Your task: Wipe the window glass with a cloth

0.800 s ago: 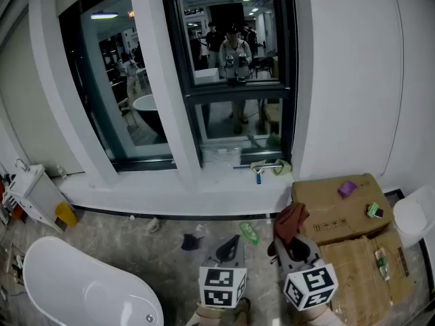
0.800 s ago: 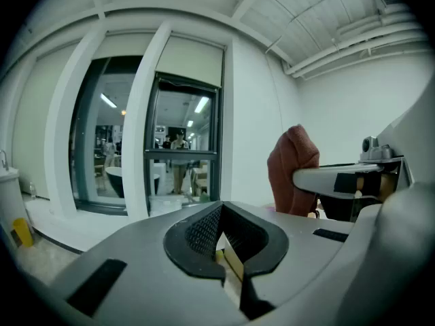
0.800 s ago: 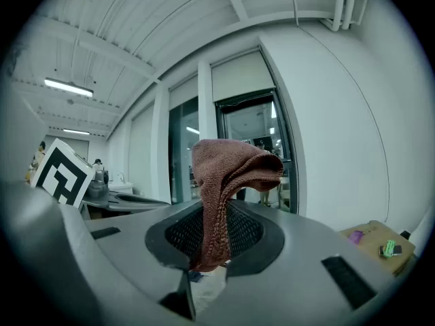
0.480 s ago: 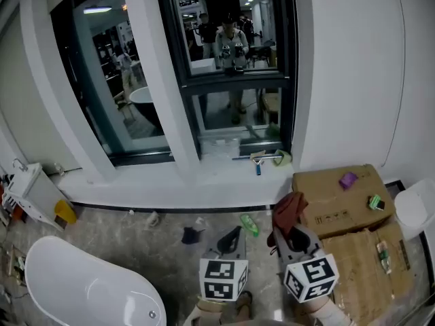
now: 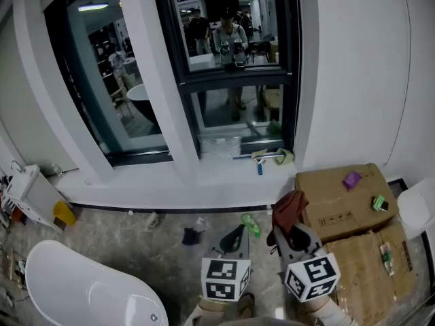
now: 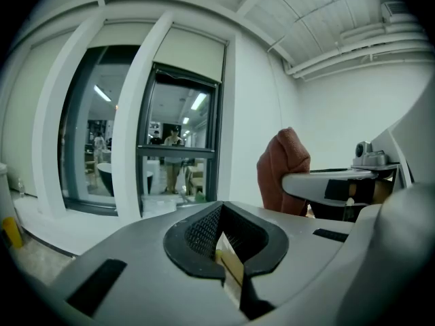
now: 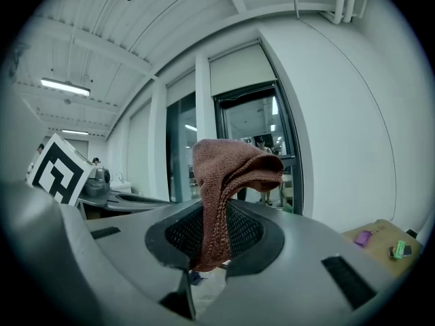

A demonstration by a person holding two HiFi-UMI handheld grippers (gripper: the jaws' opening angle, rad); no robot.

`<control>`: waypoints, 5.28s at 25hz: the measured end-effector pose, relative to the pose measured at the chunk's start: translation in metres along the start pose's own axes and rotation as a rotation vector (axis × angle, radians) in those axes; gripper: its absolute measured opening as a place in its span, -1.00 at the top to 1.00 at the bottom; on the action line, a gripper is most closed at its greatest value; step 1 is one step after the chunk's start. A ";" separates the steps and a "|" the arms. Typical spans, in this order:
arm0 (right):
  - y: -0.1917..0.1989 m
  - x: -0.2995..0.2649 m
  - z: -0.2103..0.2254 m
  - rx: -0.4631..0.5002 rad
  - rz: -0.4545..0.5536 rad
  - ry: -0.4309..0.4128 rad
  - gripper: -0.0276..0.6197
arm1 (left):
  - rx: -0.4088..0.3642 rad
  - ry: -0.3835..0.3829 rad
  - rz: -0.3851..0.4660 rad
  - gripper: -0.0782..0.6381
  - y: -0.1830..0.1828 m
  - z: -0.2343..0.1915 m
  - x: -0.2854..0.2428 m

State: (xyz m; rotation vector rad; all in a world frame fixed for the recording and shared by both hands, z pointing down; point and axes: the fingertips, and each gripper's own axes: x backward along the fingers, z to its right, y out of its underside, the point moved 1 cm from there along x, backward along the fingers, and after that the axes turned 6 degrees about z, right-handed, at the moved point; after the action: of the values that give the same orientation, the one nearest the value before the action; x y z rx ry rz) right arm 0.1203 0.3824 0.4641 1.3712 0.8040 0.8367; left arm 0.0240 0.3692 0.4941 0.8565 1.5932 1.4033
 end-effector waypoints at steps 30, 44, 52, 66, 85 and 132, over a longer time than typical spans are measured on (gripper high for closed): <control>-0.006 -0.171 0.033 -0.012 0.001 0.020 0.70 | -0.008 0.060 -0.006 0.77 -0.028 -0.116 -0.143; -0.014 -0.258 0.110 0.001 0.019 0.017 0.70 | -0.042 0.043 0.003 0.77 -0.050 -0.143 -0.246; -0.034 -0.332 0.161 0.025 0.021 -0.029 0.70 | -0.011 -0.003 0.014 0.77 -0.079 -0.171 -0.321; -0.058 -0.432 0.241 0.037 0.041 -0.081 0.70 | -0.001 -0.044 0.022 0.77 -0.117 -0.203 -0.436; -0.062 -0.511 0.291 0.052 0.036 -0.149 0.70 | 0.007 -0.111 0.023 0.77 -0.130 -0.239 -0.516; -0.510 -0.900 0.139 0.498 0.385 -0.358 0.70 | 0.009 -0.243 0.133 0.77 -0.247 -0.487 -0.563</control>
State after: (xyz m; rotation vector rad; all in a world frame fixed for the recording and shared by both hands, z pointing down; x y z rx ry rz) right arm -0.1810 -0.4814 -0.0391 2.0959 0.4850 0.6691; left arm -0.1689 -0.3772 0.3474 1.1115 1.3804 1.3272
